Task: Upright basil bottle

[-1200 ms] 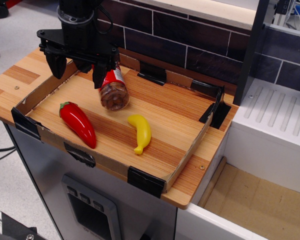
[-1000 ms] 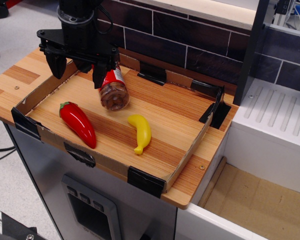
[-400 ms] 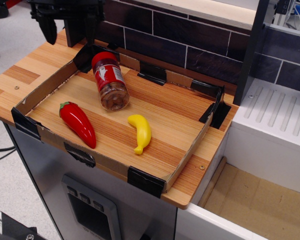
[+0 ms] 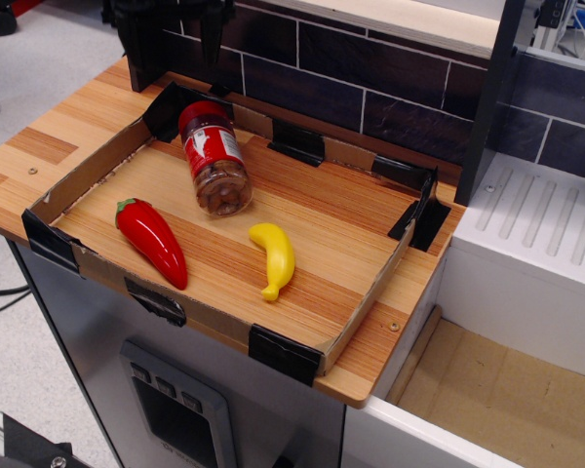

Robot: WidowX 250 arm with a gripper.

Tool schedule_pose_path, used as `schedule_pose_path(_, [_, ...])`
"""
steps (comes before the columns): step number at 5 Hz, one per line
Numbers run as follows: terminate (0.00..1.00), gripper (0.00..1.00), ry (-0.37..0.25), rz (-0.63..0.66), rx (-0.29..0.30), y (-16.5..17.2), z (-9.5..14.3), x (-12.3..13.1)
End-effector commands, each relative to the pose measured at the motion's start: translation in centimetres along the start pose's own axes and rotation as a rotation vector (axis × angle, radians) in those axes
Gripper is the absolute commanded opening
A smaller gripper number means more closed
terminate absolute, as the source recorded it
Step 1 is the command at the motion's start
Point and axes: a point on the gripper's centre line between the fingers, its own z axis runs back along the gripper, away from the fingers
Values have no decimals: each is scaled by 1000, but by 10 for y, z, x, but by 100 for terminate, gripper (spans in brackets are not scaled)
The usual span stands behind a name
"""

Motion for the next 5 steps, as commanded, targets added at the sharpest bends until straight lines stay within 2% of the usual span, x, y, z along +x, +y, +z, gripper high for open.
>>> schedule_pose_path(1, [0,100,-84,-45,-31,-2,8,-7])
schedule_pose_path(4, [0,100,-165,57,-39,-9,-5,6])
schedule_pose_path(5, [0,100,-146,74,3,-10,-16,3])
